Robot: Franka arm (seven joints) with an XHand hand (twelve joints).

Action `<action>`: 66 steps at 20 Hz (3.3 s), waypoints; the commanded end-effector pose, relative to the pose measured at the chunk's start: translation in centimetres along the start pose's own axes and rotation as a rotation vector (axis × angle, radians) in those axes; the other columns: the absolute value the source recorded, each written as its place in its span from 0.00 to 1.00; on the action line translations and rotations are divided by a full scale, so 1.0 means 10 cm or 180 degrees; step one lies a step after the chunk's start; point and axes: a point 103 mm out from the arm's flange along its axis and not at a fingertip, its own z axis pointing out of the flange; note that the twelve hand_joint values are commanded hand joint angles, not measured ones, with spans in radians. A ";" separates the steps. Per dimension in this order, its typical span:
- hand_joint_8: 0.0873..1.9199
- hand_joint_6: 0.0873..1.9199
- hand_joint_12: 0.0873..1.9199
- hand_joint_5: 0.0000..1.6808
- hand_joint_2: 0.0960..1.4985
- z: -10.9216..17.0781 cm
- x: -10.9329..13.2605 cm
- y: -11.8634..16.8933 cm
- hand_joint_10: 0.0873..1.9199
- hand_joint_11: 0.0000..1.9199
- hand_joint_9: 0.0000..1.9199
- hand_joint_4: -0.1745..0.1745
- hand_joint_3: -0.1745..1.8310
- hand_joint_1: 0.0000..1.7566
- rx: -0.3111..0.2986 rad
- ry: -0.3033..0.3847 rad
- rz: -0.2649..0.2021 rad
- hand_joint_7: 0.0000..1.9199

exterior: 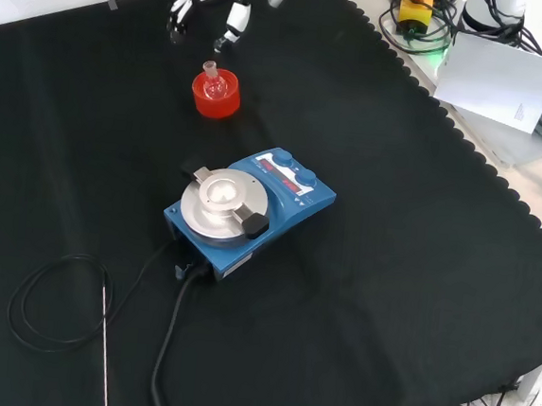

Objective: Pick up the round-bottom flask.

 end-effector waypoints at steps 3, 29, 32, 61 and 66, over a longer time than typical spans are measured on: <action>0.34 0.06 0.71 0.34 0.46 0.16 -0.02 0.10 0.33 0.10 0.24 0.37 0.34 0.44 0.0025 0.0047 -0.0039 0.14; 0.34 0.09 0.70 0.33 0.41 0.41 -0.01 0.05 0.33 0.14 0.26 0.36 0.37 0.45 0.0101 0.0133 -0.0187 0.15; 0.34 0.09 0.70 0.32 0.39 0.46 0.02 0.07 0.33 0.14 0.27 0.36 0.36 0.48 0.0068 0.0103 -0.0201 0.15; 0.35 0.37 0.68 0.46 0.35 0.51 0.18 0.15 0.30 0.20 0.33 0.34 0.42 0.57 -0.0229 0.0045 -0.0145 0.21; 0.35 0.38 0.67 0.46 0.35 0.49 0.14 0.18 0.30 0.21 0.34 0.33 0.42 0.57 -0.0216 0.0067 -0.0135 0.21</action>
